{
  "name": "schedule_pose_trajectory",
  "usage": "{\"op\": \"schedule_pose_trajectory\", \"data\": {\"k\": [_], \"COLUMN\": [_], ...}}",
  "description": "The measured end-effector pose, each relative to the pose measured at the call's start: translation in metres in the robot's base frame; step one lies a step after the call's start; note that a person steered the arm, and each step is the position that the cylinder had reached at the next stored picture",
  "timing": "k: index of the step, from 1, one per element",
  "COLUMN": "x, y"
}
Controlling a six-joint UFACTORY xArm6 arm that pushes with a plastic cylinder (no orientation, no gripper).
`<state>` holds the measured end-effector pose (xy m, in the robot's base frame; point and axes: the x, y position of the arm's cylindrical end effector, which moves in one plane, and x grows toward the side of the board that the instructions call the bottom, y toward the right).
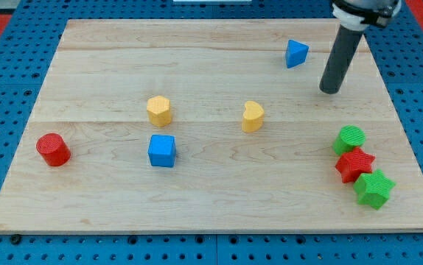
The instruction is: Move the blue triangle left to the green star
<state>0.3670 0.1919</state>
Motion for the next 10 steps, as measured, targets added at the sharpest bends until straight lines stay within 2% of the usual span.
{"op": "schedule_pose_trajectory", "data": {"k": [3,4,6,8,10], "x": [-0.081,-0.089,-0.089,-0.089,-0.07], "y": [0.0,-0.016,-0.083,-0.087,-0.084]}}
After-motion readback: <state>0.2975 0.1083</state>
